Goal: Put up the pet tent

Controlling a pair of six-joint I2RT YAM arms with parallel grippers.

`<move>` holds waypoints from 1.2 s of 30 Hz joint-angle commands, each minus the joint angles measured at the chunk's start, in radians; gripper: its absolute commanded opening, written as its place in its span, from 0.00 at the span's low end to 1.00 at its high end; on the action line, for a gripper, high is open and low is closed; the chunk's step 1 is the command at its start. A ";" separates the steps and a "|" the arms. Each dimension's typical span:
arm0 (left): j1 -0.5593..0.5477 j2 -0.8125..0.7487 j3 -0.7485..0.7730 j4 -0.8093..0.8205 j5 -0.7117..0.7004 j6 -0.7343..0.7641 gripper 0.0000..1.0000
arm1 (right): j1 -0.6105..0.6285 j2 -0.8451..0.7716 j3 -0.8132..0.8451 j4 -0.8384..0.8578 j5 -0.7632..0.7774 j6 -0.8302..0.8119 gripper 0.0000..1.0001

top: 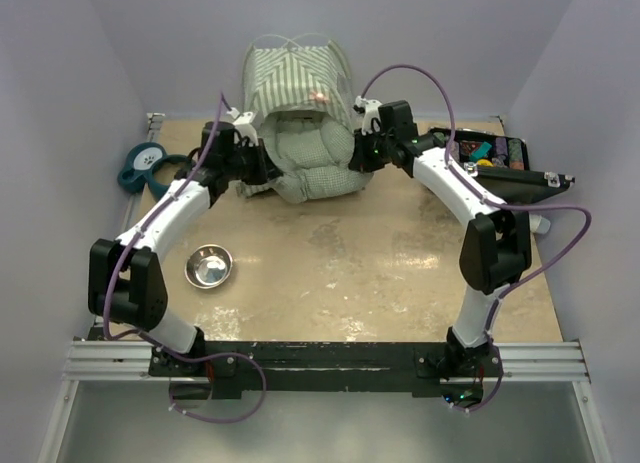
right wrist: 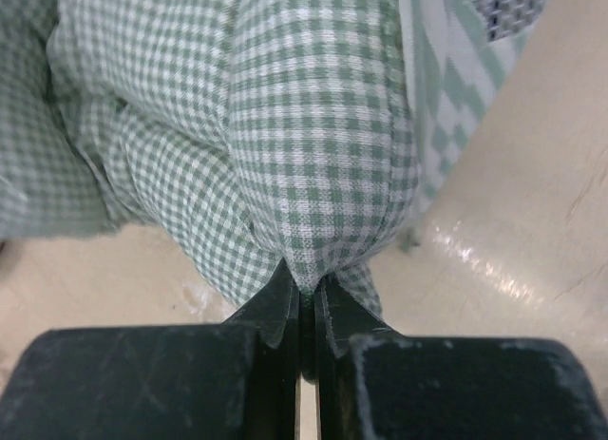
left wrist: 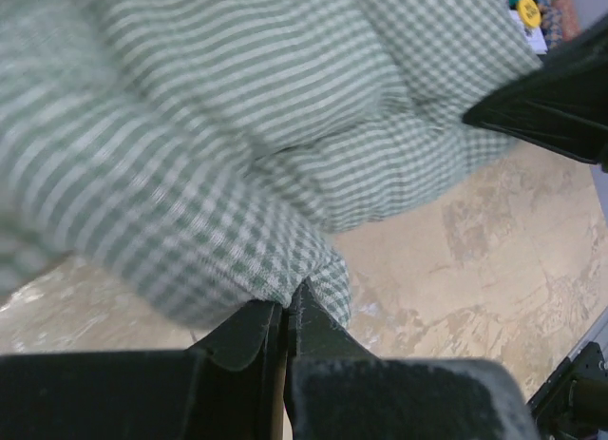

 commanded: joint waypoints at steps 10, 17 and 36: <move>0.027 0.023 0.117 0.188 -0.056 0.007 0.00 | 0.073 0.094 0.333 0.001 0.091 0.086 0.17; 0.030 0.097 0.158 0.167 -0.112 -0.032 0.00 | 0.070 0.148 0.345 -0.035 0.124 0.077 0.34; 0.067 -0.012 -0.029 0.166 -0.056 -0.039 0.00 | -0.023 -0.217 -0.218 0.188 -0.229 0.166 0.71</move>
